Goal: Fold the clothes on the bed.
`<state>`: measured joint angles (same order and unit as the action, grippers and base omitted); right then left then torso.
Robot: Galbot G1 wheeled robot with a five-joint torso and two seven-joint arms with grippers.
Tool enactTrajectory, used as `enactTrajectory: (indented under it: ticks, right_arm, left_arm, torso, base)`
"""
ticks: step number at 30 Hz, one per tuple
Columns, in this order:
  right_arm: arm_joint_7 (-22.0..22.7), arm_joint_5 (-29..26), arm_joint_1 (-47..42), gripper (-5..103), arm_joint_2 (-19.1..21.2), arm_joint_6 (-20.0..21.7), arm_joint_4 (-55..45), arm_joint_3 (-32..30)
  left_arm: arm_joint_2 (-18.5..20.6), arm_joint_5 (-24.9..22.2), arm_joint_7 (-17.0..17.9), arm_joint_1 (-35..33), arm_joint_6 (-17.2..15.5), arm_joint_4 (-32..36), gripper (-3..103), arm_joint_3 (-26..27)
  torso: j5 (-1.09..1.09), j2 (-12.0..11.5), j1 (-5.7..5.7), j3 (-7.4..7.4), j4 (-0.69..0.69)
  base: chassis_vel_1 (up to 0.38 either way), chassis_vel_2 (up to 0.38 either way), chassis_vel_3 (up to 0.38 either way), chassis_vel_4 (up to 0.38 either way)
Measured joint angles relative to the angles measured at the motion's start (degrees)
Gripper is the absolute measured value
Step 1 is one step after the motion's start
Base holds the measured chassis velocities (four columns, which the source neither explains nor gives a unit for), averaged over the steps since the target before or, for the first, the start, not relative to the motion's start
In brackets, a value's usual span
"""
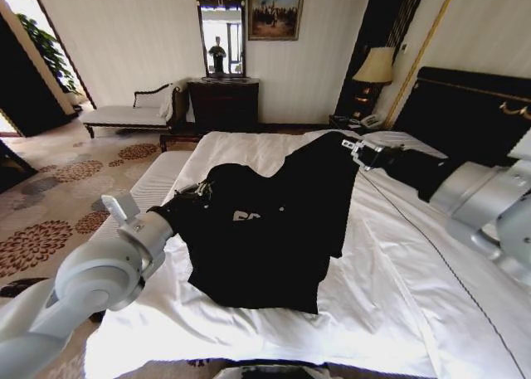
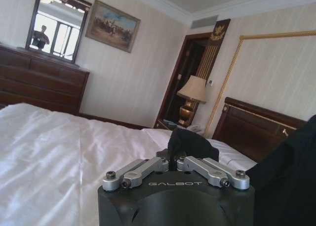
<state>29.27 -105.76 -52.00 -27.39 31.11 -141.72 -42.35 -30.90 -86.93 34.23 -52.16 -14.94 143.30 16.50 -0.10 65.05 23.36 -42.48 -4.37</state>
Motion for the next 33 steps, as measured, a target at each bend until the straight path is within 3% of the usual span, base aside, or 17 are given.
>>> enactTrajectory:
  ticks: [3, 5, 7, 10, 11, 12, 17, 24, 27, 33]
  right_arm:
    - [-4.15, 8.51, 2.31, 1, -5.55, -1.63, 6.79, 11.38]
    - [-4.68, 10.1, 3.37, 1, -6.78, -1.92, 8.2, 13.85]
    - [-5.74, 13.84, 7.58, 1, -10.35, -2.39, 12.8, 20.93]
    - [-6.12, 15.92, 10.53, 1, -12.98, -2.6, 16.57, 25.75]
    - [-6.56, 17.55, 12.19, 1, -14.99, -2.77, 19.74, 28.97]
    - [-6.56, 17.55, 12.19, 1, -14.99, -2.77, 19.74, 28.97]
    - [-8.51, 23.02, 14.59, 1, -19.98, -3.52, 30.88, 35.43]
    - [-11.64, 28.39, 14.94, 1, -22.6, -4.79, 38.71, 38.39]
    - [-13.89, 31.79, 16.84, 1, -24.4, -6.55, 45.09, 41.15]
    - [-16.03, 35.29, 21.51, 1, -27.1, -9.35, 55.49, 44.96]
  left_arm:
    - [-4.25, 2.18, -1.19, -0.71, -0.61, -0.66, 2, -3.73]
    - [-5.23, 3.26, -1.37, -0.71, -0.66, -1.87, 2, -5.17]
    - [-8.31, 8.25, -2.8, -0.63, -0.68, -6.38, 2, -10.03]
    - [-10.96, 11.7, -3.69, -0.66, -0.62, -10.36, 2, -12.52]
    - [-13.63, 14.3, -4.3, -0.86, -0.53, -13.84, 2, -13.58]
    - [-13.63, 14.3, -4.3, -0.86, -0.53, -13.84, 2, -13.58]
    - [-21.9, 20.36, -6.39, -1.42, -0.09, -25.1, 2, -14.17]
    - [-26.13, 23.02, -8.13, 0.43, 0.46, -32.53, 2, -15.84]
    - [-29.88, 25.5, -9.36, 3.63, 0.83, -40.46, 2, -17.37]
    - [-33.89, 27.48, -10.31, 9.36, 0.86, -50.02, 2, -18.42]
  torso:
    - [0.01, 0.0, -0.01, 0.0, 0.06]
    - [0.02, 0.0, -0.01, 0.0, 0.05]
    - [0.0, -0.01, 0.0, -0.01, 0.01]
    - [-0.01, -0.01, 0.01, -0.01, 0.04]
    - [0.0, -0.01, 0.01, -0.02, 0.05]
    - [0.0, -0.01, 0.01, -0.02, 0.05]
    - [0.0, -0.01, 0.01, -0.02, 0.03]
    - [0.0, -0.01, 0.01, -0.01, 0.02]
    - [0.0, -0.01, 0.0, -0.01, 0.03]
    - [0.02, -0.02, 0.01, -0.02, 0.03]
  base:
    - [0.0, 0.0, 0.0, 0.0]
    - [0.0, 0.0, 0.0, 0.0]
    - [0.0, 0.0, 0.0, 0.0]
    - [0.0, 0.0, 0.0, 0.0]
    - [0.0, 0.0, 0.0, 0.0]
    - [0.0, 0.0, 0.0, 0.0]
    - [0.0, 0.0, 0.0, 0.0]
    - [0.0, 0.0, 0.0, 0.0]
    - [0.0, 0.0, 0.0, 0.0]
    - [0.0, 0.0, 0.0, 0.0]
